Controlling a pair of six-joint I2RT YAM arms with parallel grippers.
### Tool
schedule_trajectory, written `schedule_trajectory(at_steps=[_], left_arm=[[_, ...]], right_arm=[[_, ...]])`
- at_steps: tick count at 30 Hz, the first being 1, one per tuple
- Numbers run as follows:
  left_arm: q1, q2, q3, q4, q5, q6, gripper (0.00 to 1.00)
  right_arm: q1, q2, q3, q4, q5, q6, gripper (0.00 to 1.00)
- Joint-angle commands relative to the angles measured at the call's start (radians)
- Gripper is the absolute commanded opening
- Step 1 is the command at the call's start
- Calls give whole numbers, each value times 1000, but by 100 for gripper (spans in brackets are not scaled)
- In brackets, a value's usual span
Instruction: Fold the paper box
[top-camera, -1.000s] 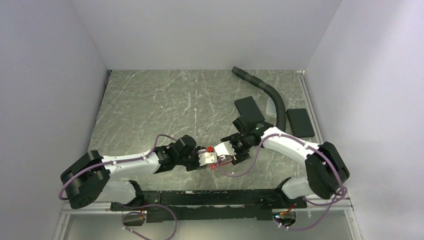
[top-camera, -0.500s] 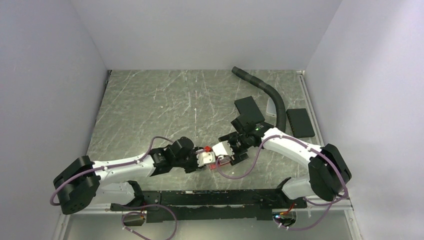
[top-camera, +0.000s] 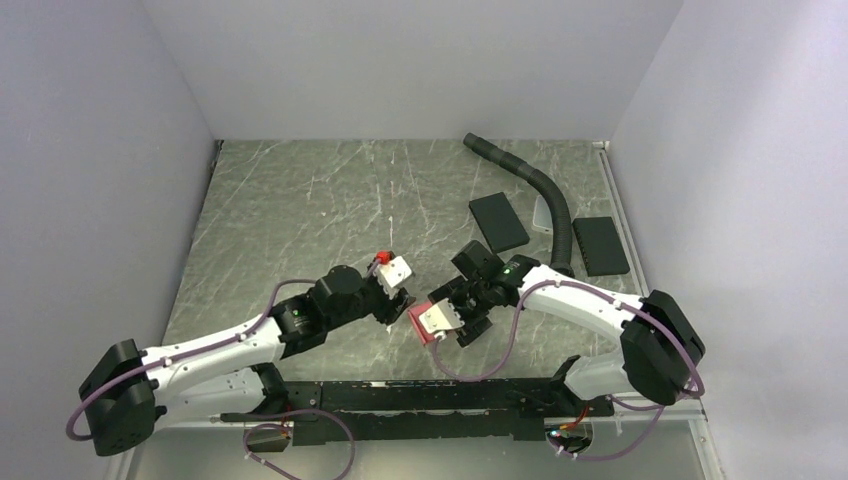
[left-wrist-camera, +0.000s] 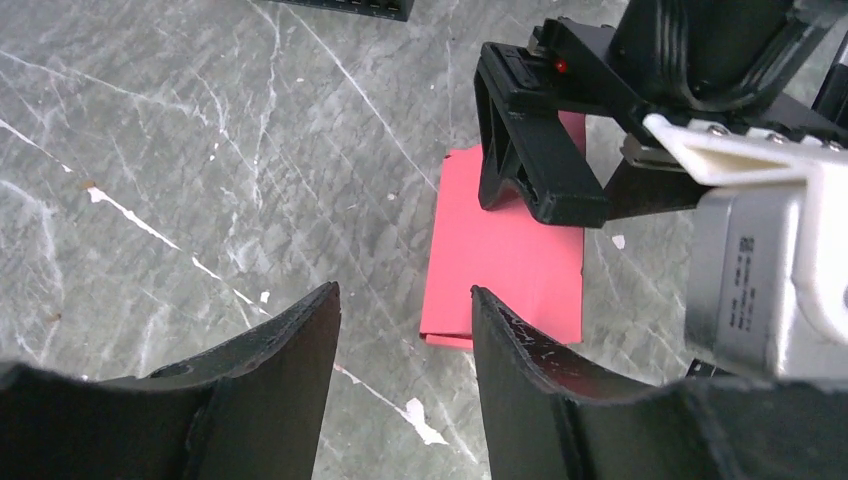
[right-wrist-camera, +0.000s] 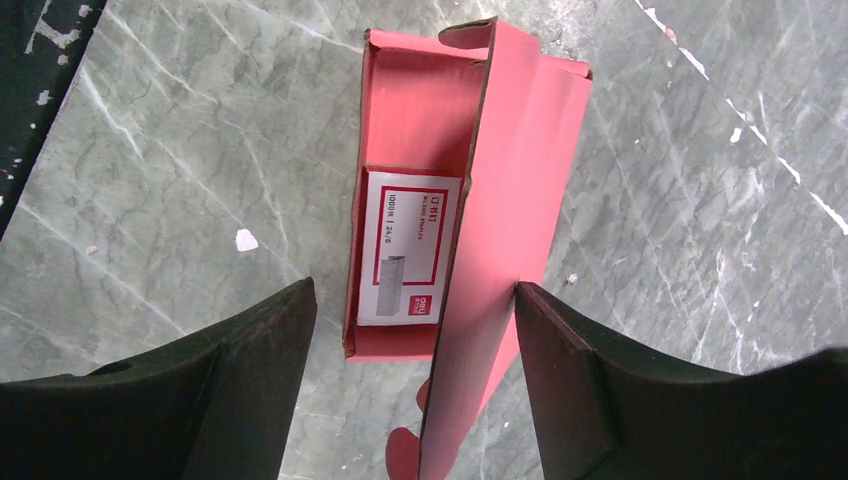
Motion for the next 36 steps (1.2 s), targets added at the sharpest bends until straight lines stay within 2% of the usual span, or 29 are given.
schedule_trajectory(at_steps=[1, 10, 15, 22, 26, 36], left_arm=[[0, 39, 54, 49, -27, -93, 56], [0, 274, 100, 128, 81, -126, 54], [0, 364, 143, 119, 128, -119, 53], [-1, 403, 159, 115, 149, -116, 53], [0, 418, 174, 98, 155, -113, 53], [0, 463, 188, 96, 168, -116, 53]], right_arm=[[8, -29, -3, -3, -20, -17, 76], [8, -49, -3, -36, -37, -3, 78], [2, -69, -19, -37, -44, 20, 79], [-37, -119, -32, -40, -90, 54, 81], [-93, -158, -7, -107, -154, 40, 81], [-108, -165, -30, -169, -175, 22, 71]])
